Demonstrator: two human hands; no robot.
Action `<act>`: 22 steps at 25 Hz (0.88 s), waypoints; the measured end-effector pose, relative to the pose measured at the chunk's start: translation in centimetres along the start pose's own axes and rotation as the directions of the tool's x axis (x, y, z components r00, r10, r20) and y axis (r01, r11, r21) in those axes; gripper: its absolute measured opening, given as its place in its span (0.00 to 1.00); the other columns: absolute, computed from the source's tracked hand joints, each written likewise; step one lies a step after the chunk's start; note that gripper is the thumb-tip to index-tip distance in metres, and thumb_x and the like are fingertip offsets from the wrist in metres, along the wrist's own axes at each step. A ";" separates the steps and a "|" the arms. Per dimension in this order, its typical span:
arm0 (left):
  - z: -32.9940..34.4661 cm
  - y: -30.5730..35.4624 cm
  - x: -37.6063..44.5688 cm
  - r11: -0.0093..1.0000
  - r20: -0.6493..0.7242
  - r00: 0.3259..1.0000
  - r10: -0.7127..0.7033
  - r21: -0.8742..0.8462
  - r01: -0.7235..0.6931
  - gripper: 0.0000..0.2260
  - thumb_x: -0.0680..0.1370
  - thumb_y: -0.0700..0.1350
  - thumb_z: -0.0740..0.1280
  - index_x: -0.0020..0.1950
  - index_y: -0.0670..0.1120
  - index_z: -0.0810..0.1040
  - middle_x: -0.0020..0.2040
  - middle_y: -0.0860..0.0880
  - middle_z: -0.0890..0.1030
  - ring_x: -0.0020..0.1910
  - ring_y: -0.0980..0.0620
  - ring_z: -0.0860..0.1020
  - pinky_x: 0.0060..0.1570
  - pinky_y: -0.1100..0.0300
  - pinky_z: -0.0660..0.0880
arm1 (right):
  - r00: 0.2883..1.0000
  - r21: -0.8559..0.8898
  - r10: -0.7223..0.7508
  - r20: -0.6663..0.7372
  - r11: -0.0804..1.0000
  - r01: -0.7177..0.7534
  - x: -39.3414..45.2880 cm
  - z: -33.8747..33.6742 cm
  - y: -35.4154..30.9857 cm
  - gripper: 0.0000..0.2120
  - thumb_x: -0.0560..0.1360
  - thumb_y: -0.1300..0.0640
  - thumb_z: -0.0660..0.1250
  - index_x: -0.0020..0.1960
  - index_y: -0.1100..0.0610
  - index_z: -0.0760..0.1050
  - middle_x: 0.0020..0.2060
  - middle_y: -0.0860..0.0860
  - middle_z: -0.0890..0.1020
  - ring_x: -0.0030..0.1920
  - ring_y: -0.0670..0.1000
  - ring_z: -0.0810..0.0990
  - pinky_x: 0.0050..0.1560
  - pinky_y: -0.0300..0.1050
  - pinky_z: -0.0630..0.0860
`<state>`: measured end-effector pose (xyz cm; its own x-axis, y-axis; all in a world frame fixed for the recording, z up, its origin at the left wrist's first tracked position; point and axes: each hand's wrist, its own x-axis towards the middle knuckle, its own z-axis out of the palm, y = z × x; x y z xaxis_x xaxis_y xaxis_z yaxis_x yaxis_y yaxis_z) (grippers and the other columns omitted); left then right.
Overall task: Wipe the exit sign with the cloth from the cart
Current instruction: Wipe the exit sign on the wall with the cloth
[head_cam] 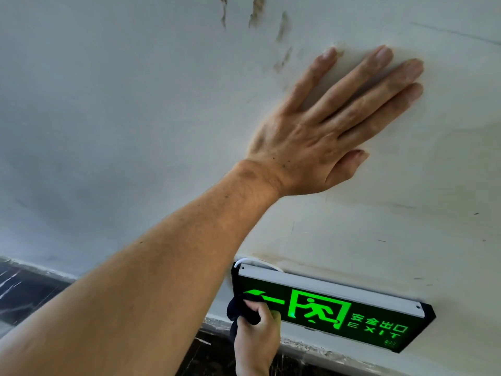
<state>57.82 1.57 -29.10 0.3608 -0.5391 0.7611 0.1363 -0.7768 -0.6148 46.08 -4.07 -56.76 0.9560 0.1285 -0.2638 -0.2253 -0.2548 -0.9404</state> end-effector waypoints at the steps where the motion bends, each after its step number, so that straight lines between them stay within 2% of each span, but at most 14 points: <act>1: 0.0 0.0 0.0 1.000 -0.002 1.000 0.000 0.000 0.000 0.29 0.77 0.53 0.62 0.77 0.46 0.66 0.75 0.48 0.72 0.75 0.44 0.66 0.76 0.40 0.56 | 1.000 0.022 -0.004 -0.028 1.000 0.005 0.2 -0.5 0.2 0.21 0.65 0.70 0.70 0.35 0.42 0.78 0.42 0.49 0.74 0.41 0.48 0.78 0.40 0.31 0.71; 6: 0.1 -0.1 -0.1 1.000 0.004 1.000 -0.004 0.024 0.004 0.30 0.77 0.54 0.62 0.78 0.46 0.65 0.76 0.48 0.70 0.75 0.44 0.65 0.76 0.41 0.55 | 0.992 0.039 -0.040 -0.122 0.998 0.045 1.3 -4.4 1.0 0.20 0.63 0.73 0.71 0.35 0.46 0.80 0.39 0.49 0.73 0.36 0.45 0.74 0.39 0.29 0.67; 10: 0.1 -0.1 -0.1 0.999 0.001 1.000 0.002 0.049 -0.002 0.31 0.77 0.55 0.62 0.78 0.46 0.64 0.76 0.48 0.68 0.76 0.44 0.64 0.76 0.40 0.55 | 0.980 0.022 -0.063 -0.188 0.997 0.069 2.1 -7.4 1.4 0.17 0.63 0.73 0.71 0.37 0.51 0.84 0.40 0.50 0.75 0.41 0.53 0.77 0.44 0.38 0.67; 13: 0.1 -0.2 -0.2 0.998 0.012 1.000 0.002 0.058 -0.003 0.30 0.78 0.55 0.60 0.79 0.46 0.63 0.77 0.48 0.65 0.76 0.44 0.63 0.77 0.41 0.53 | 0.969 0.028 -0.063 -0.237 0.997 0.072 2.7 -9.3 1.6 0.18 0.63 0.74 0.71 0.37 0.51 0.84 0.40 0.51 0.75 0.41 0.54 0.77 0.43 0.38 0.67; 17: 0.0 -0.2 -0.1 0.998 0.014 1.000 0.006 0.067 -0.007 0.30 0.79 0.55 0.59 0.79 0.46 0.61 0.77 0.48 0.63 0.77 0.44 0.62 0.76 0.40 0.53 | 0.947 0.032 -0.059 -0.316 0.997 0.073 3.7 -12.4 2.1 0.19 0.62 0.74 0.71 0.36 0.49 0.82 0.41 0.52 0.77 0.41 0.55 0.77 0.47 0.44 0.69; 20: 0.0 -0.2 -0.3 0.997 0.015 1.000 0.010 0.079 -0.012 0.30 0.79 0.55 0.58 0.80 0.46 0.61 0.77 0.48 0.62 0.77 0.44 0.62 0.77 0.41 0.51 | 0.929 0.041 -0.051 -0.368 0.997 0.071 5.1 -15.3 3.2 0.21 0.62 0.73 0.71 0.36 0.46 0.80 0.42 0.54 0.79 0.41 0.54 0.78 0.45 0.42 0.71; 22: 0.0 -0.3 -0.3 0.996 0.012 1.000 0.011 0.083 -0.012 0.30 0.80 0.55 0.58 0.80 0.46 0.61 0.77 0.48 0.62 0.77 0.44 0.62 0.77 0.41 0.50 | 0.930 0.072 -0.022 -0.366 0.996 0.051 6.2 -17.3 3.9 0.22 0.63 0.73 0.71 0.35 0.44 0.79 0.41 0.56 0.83 0.42 0.56 0.80 0.42 0.36 0.75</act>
<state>57.70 1.95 -29.14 0.3729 -0.5436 0.7520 0.2085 -0.7406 -0.6388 54.40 -20.86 -58.35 0.9631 -0.2256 -0.1465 -0.1887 -0.1786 -0.9657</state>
